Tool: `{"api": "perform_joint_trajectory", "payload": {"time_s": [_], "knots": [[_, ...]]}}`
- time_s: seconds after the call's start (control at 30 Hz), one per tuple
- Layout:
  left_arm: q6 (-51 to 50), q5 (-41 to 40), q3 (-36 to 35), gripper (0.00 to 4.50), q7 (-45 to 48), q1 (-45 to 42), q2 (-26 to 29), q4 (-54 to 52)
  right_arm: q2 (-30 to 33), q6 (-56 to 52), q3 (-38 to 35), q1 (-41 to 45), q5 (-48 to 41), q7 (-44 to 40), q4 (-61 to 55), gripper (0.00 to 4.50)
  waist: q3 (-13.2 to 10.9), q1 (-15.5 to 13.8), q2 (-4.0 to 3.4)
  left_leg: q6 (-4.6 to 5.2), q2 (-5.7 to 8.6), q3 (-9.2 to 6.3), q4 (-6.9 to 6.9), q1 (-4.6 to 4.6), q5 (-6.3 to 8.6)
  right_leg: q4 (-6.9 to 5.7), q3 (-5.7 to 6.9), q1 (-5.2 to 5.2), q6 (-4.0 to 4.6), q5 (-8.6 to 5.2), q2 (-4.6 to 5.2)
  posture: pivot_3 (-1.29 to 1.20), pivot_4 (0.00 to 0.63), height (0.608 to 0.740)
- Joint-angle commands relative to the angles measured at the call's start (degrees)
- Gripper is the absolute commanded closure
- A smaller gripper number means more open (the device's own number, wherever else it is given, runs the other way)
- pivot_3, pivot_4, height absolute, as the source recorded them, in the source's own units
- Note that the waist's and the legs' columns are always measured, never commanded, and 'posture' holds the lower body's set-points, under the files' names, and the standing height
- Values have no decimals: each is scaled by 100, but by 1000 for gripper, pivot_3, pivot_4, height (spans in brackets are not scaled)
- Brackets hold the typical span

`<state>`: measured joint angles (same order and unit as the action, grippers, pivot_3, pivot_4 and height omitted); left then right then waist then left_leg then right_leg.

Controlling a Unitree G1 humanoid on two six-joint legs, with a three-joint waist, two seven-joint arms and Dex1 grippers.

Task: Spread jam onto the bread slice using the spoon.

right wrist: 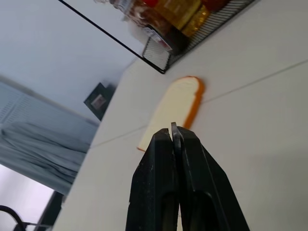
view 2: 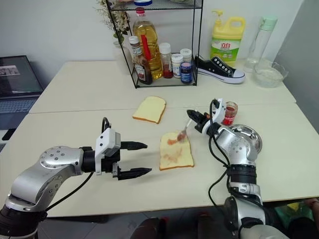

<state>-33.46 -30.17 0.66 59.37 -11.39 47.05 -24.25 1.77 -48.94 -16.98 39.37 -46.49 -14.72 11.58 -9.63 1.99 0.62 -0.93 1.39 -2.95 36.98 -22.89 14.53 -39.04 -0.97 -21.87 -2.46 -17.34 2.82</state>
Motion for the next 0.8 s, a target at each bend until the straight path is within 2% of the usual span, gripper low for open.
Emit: {"api": "perform_joint_trajectory", "payload": {"time_s": [0.03,0.47,0.63,0.8], "knots": [[-18,-73,-134,0,-11,-30,72,-151,-255,-50,-127,225,-309,190,-154,4473,0,0,0,0,0,0,0,0,0,0,0,-1,0,0,0,0,150,740],[-210,-199,-165,0,25,61,113,-296,-264,1054,0,416,565,-144,1560,4473,-1,-3,-1,0,4,8,1,-2,0,0,1,-4,0,0,0,0,150,740],[-260,-256,-212,0,52,146,195,-331,-194,756,221,-5,653,-289,1199,4473,0,0,-1,0,2,7,0,-2,0,-1,0,-6,0,0,0,0,150,740],[-206,-228,-286,0,98,291,301,-325,-46,78,361,-539,427,-255,136,4473,0,-12,0,0,2,6,1,-1,0,2,-2,-1,0,0,4,0,150,740]]}}
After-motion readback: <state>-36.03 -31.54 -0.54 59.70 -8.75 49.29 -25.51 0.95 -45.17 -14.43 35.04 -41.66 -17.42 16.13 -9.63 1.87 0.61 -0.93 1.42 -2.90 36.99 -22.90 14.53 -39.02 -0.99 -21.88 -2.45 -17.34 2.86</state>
